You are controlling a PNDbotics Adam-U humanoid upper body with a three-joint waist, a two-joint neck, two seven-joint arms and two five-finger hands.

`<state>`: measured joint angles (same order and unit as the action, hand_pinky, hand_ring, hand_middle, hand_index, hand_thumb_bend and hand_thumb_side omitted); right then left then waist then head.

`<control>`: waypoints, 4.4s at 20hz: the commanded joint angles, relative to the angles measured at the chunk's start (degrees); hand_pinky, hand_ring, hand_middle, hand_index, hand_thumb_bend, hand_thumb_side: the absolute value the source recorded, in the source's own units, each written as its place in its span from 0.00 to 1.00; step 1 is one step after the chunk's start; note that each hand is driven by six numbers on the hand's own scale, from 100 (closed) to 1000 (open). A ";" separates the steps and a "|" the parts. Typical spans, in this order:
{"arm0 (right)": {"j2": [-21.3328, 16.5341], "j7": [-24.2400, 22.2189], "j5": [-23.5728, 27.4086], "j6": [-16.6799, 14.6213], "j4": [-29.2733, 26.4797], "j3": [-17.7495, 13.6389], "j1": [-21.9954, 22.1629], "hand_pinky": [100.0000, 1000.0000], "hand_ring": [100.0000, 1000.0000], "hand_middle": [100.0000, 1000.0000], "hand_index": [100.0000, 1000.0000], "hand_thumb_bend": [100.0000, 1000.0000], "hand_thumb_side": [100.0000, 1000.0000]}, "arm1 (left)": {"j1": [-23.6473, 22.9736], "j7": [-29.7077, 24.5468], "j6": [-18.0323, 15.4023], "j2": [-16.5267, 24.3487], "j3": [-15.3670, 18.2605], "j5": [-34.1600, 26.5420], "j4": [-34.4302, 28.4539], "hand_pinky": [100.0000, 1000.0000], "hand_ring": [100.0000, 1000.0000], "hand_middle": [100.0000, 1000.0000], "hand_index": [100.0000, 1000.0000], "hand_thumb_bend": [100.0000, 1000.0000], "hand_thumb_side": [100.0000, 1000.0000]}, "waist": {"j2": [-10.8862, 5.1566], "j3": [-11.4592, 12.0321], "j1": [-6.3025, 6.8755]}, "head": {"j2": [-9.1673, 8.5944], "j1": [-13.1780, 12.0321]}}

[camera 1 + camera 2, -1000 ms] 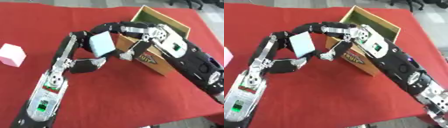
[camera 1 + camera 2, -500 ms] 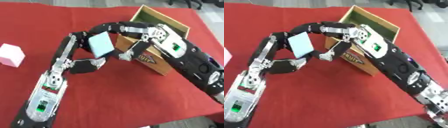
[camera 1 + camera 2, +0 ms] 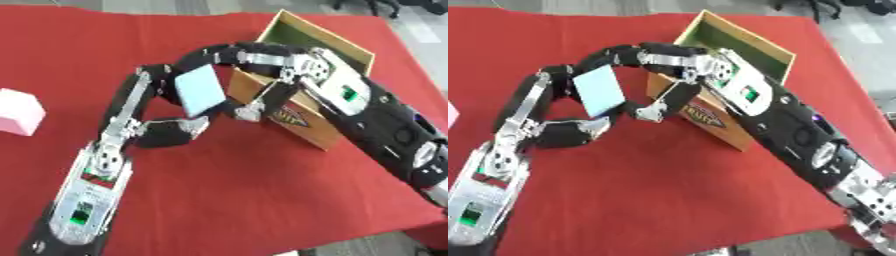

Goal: Pick up the objects with one hand, pass them to the other hand, and then place them into the box on the other side of the table.

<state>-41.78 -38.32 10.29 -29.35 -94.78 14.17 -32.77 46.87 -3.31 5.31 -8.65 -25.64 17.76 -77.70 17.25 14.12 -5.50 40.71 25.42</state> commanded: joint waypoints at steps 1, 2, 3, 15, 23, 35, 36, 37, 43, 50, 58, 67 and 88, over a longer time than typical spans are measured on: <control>-0.70 -13.65 -0.01 -12.85 0.15 -0.61 -0.73 0.96 1.00 0.63 0.76 0.00 0.11 | 0.89 -0.21 -0.18 -0.76 -0.38 0.33 -1.04 0.55 0.40 0.28 0.46 0.00 0.00 | -1.09 -0.27 0.14 | 0.29 0.40; -0.69 -13.65 0.18 -12.57 0.20 -0.65 -0.74 0.95 1.00 0.61 0.73 0.00 0.11 | 0.88 -0.16 -0.17 -0.75 -0.37 0.34 -1.03 0.55 0.40 0.28 0.46 0.00 0.00 | -1.10 -0.30 0.15 | 0.33 0.41; -0.68 -13.65 0.37 -12.28 0.20 -0.68 -0.75 0.95 1.00 0.58 0.71 0.00 0.11 | 0.88 -0.12 -0.16 -0.74 -0.38 0.36 -1.01 0.56 0.41 0.28 0.46 0.02 0.00 | -1.11 -0.33 0.16 | 0.32 0.40; -0.53 -13.65 3.25 -7.81 -0.72 -1.11 -0.61 0.89 0.97 0.46 0.58 0.00 0.11 | 0.73 0.34 0.10 -0.81 -0.35 1.34 -0.61 0.61 0.45 0.33 0.52 0.24 0.00 | -1.32 -0.41 0.10 | 0.13 0.48; -0.64 -13.65 5.47 -5.04 -1.68 -1.92 -0.54 0.85 0.93 0.41 0.51 0.00 0.11 | 0.48 0.18 -1.39 -0.76 -0.28 3.51 -0.49 0.67 0.56 0.46 0.72 0.70 0.00 | -1.38 -0.57 0.19 | 0.04 0.89; -0.54 -13.65 7.23 -1.64 -2.05 -3.02 -0.48 0.82 0.89 0.36 0.44 0.00 0.11 | -0.07 1.22 -3.36 -0.99 -0.02 5.90 0.29 0.68 0.58 0.47 0.76 0.87 0.09 | -1.46 -0.80 0.30 | 0.62 1.14; -0.52 -13.65 7.35 -1.34 -2.02 -3.13 -0.46 0.81 0.89 0.36 0.44 0.00 0.11 | -0.10 1.19 -3.45 -0.99 -0.03 5.97 0.33 0.68 0.58 0.48 0.76 0.87 0.09 | -1.45 -0.80 0.31 | 0.64 1.17; -0.50 -13.65 7.43 -1.04 -1.96 -3.23 -0.45 0.81 0.89 0.36 0.44 0.00 0.11 | -0.15 1.14 -3.52 -1.00 -0.03 6.07 0.40 0.68 0.58 0.48 0.76 0.88 0.09 | -1.45 -0.79 0.31 | 0.67 1.26; -0.44 -13.65 7.86 -0.02 -1.89 -3.85 -0.23 0.81 0.89 0.36 0.43 0.00 0.11 | -0.48 1.71 -3.30 -0.91 0.42 7.32 0.91 0.69 0.59 0.49 0.78 0.92 0.14 | -1.54 -0.86 0.25 | 0.60 1.44; -0.55 -13.65 9.29 1.66 -2.02 -5.09 0.01 0.81 0.88 0.35 0.43 0.00 0.11 | -0.90 5.48 -1.55 -0.93 1.10 8.98 2.07 0.68 0.59 0.49 0.78 0.94 0.15 | -1.53 -1.25 0.35 | 0.68 1.42; -1.27 -13.65 12.49 3.77 -3.07 -7.47 0.35 0.81 0.88 0.35 0.43 0.00 0.12 | -1.80 7.04 -1.40 -0.61 1.60 8.87 2.70 0.67 0.58 0.49 0.78 0.92 0.14 | -1.65 -1.82 0.76 | 0.81 2.35; -2.73 -13.65 18.27 9.25 -3.16 -13.85 2.11 0.81 0.88 0.35 0.43 0.00 0.18 | -3.05 6.99 -1.86 1.00 1.75 8.56 1.89 0.67 0.58 0.48 0.77 0.92 0.12 | -1.86 -2.84 1.18 | 0.73 3.80; -6.19 -13.65 19.32 9.00 9.56 -32.67 7.62 0.80 0.85 0.36 0.45 0.00 0.25 | -6.75 7.09 -0.12 5.79 3.85 9.41 -1.99 0.68 0.59 0.49 0.77 0.92 0.14 | -1.90 -5.07 2.85 | -1.96 5.56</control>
<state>-45.25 -49.99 30.33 -17.66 -85.95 -16.84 -24.83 39.61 3.69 4.96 -3.32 -22.27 27.01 -78.42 16.98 9.20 -2.63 39.60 30.53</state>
